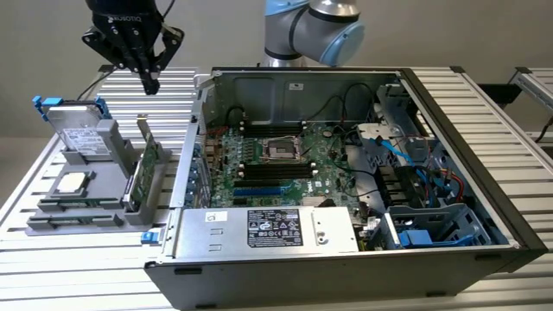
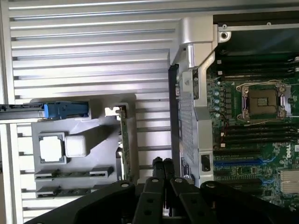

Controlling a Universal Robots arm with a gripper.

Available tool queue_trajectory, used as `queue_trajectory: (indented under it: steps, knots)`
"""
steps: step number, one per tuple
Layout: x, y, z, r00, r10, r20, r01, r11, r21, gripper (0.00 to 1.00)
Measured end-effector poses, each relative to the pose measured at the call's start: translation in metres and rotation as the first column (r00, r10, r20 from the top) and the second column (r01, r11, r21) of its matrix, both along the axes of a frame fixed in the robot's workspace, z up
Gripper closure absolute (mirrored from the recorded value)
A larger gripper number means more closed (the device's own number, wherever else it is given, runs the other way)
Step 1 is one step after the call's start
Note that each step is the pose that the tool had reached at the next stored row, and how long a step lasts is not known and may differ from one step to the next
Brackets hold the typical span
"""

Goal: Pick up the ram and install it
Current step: 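Reach for the ram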

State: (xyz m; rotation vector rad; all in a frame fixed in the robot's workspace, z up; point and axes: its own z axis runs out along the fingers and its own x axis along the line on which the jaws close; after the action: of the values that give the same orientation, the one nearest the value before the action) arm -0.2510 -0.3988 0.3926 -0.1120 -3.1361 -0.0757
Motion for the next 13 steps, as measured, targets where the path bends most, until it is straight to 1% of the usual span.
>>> queue_trajectory:
  steps: [8, 13]
  knots:
    - [-0.037, 0.0, -0.0001, 0.9999, 0.0, -0.0101, 0.0, 1.0, 0.0003, 0.9]
    - [-0.059, -0.0002, -0.002, 0.9999, 0.0, -0.0114, 0.0, 1.0, 0.0003, 0.9]
